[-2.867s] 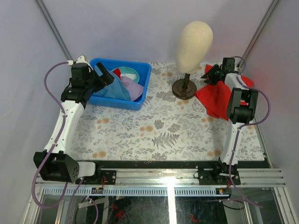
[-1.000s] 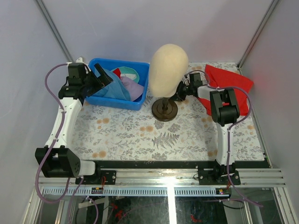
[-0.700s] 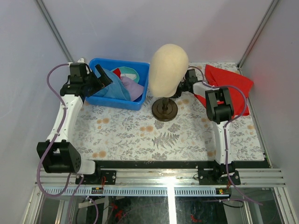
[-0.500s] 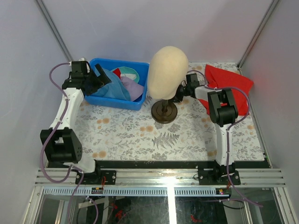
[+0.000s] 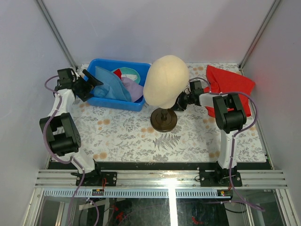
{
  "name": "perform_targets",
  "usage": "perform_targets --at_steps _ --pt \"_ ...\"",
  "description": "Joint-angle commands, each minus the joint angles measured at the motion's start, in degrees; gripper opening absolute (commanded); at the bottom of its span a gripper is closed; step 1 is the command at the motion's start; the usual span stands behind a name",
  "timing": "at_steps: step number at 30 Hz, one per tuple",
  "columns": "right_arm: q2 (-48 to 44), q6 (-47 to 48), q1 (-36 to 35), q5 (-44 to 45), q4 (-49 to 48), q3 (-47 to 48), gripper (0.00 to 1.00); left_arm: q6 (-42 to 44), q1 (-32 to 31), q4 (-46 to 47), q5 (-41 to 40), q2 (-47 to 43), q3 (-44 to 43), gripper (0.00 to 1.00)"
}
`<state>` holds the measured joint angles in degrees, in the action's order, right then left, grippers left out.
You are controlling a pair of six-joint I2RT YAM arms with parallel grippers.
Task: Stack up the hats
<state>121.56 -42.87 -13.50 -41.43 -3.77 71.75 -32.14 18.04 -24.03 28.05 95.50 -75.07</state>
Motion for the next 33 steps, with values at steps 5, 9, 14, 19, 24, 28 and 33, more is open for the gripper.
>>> perform_targets --at_steps 5,9,14,19,24,28,33 --pt "-2.0 0.5 0.3 2.1 3.0 -3.6 0.52 -1.4 -0.2 8.9 4.4 2.2 1.2 1.0" --pt "-2.5 0.4 1.2 2.2 2.9 -4.3 0.52 -2.2 -0.1 9.9 4.3 4.1 1.9 0.97" --pt "-3.4 0.4 2.4 2.2 2.9 -5.2 0.52 -2.5 0.0 11.5 2.5 4.6 4.7 0.96" --pt "-3.8 0.4 3.2 2.1 3.0 -5.8 0.52 -2.1 0.0 11.5 0.3 5.3 5.4 0.9" --pt "-5.7 1.4 3.4 3.4 4.6 -5.7 0.53 -3.7 -0.1 12.6 0.5 6.8 4.2 0.42" --pt "-9.2 2.7 4.0 5.1 6.3 -6.3 0.54 -4.2 -0.2 12.1 2.4 6.8 2.5 0.06" --pt "-16.8 6.3 4.4 9.0 11.1 -5.7 0.56 -4.7 -0.2 7.2 4.1 4.4 -2.5 0.0"
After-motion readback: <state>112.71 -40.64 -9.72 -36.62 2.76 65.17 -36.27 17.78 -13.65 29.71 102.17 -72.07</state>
